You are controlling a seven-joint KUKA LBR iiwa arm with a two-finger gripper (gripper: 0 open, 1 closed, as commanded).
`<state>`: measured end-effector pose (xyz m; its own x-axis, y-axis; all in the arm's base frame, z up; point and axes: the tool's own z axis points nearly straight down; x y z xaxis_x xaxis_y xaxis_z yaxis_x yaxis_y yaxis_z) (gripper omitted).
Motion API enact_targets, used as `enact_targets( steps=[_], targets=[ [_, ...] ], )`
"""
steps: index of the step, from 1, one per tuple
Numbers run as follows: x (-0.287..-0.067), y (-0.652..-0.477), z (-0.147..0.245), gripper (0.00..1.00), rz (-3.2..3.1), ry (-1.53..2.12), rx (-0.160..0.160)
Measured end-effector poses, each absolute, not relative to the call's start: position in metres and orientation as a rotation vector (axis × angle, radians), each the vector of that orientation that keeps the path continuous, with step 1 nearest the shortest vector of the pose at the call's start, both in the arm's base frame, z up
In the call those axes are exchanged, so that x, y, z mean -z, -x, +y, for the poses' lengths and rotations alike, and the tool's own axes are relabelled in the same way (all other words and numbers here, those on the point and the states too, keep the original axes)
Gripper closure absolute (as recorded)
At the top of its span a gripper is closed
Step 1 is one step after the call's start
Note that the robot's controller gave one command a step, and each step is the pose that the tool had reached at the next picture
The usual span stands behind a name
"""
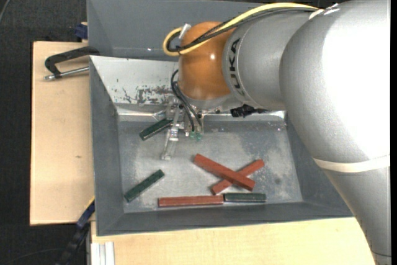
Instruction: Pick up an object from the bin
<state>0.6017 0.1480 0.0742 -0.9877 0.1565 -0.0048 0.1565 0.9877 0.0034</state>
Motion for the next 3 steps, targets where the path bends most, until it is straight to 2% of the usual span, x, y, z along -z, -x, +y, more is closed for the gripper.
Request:
enact_targets(
  steps=[1,2,3],
  targets=[
    [-0.079,-0.605,0.148,1.00,3.117,-0.246,-0.008],
    [-0.076,-0.602,0.148,0.00,3.128,-0.246,-0.005],
    [-0.082,-0.561,0.062,0.00,3.134,-0.249,0.006]
  ],
)
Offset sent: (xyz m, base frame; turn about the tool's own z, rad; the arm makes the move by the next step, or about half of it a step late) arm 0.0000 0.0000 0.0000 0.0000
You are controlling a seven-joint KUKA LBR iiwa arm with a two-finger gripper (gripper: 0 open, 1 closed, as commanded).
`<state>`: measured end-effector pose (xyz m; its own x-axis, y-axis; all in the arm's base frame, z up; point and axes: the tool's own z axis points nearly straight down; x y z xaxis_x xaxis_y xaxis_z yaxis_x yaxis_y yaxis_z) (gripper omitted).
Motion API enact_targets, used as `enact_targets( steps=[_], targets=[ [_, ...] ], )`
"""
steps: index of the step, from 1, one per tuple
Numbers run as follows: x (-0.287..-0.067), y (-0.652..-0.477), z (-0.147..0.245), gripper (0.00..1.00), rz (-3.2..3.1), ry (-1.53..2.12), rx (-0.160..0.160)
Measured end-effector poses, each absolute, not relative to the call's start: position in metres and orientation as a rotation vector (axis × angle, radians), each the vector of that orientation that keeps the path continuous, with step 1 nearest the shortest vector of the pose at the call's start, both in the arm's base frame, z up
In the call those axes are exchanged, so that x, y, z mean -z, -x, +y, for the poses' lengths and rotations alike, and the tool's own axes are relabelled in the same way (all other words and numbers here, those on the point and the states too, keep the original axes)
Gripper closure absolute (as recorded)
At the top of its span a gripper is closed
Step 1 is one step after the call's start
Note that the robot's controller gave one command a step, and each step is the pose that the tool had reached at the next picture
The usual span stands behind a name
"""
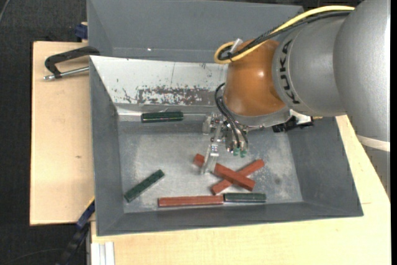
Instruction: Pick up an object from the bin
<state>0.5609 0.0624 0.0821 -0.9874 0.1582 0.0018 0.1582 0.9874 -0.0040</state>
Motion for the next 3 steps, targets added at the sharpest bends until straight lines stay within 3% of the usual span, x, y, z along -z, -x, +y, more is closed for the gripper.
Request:
enact_targets(
  steps=[1,2,3],
  targets=[
    [-0.071,-0.526,0.011,0.00,-3.118,0.386,-0.001],
    [-0.071,-0.526,0.014,1.00,-3.119,0.378,0.002],
    [-0.219,-0.549,-0.005,1.00,-3.132,0.392,0.004]
  ],
)
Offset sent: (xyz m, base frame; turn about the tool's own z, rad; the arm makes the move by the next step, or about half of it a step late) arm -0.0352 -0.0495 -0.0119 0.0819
